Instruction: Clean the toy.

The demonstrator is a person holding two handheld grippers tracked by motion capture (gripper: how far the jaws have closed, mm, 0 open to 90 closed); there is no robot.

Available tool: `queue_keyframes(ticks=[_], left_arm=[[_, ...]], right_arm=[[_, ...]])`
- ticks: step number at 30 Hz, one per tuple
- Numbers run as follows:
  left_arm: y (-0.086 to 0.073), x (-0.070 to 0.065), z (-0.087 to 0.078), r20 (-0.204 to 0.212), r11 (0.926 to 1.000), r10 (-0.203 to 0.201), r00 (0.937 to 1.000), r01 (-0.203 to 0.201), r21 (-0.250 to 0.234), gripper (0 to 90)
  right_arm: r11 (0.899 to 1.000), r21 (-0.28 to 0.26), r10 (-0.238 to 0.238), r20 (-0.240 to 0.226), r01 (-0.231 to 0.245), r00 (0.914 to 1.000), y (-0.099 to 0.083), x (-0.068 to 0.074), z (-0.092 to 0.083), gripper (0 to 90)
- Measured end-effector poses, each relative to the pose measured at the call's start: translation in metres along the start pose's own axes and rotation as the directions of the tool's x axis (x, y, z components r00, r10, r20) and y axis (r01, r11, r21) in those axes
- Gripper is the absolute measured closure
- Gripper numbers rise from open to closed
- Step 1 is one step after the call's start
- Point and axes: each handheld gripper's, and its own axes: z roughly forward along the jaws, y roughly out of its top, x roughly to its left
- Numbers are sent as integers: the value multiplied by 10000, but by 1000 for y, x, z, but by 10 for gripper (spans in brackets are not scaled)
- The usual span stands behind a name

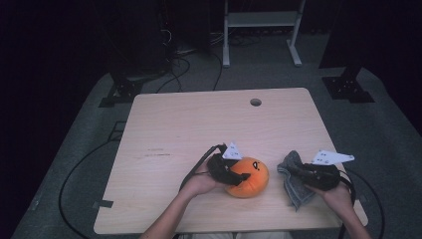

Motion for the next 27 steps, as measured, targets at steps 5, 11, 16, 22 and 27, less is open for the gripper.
queue_keyframes(ticks=[5, 11, 16, 22, 27], left_arm=[[2, 3, -8, -382, 9993, 226, 9990, -238, -305, 455], [3, 26, -18, -1434, 9994, 12, 9897, -61, -332, 454], [-1, 44, -30, -2154, 9995, -172, 9764, 111, -296, 451], [-12, 60, -33, -2585, 9992, -376, 9653, 396, 27, 431], [-19, 65, -35, -2204, 9950, -1001, 9703, 963, -281, 273]], right_arm=[[9976, -401, 553, -110, -557, 9984, 4, -3, 7, 496], [9934, -784, 822, -240, -839, 9963, 7, -6, 6, 460], [9931, -846, 799, -165, -810, 9967, 7, -8, 5, 452], [9934, -865, 734, -251, -753, 9970, 9, -6, 7, 438], [9938, -836, 715, -271, -735, 9971, 11, -5, 8, 426]])
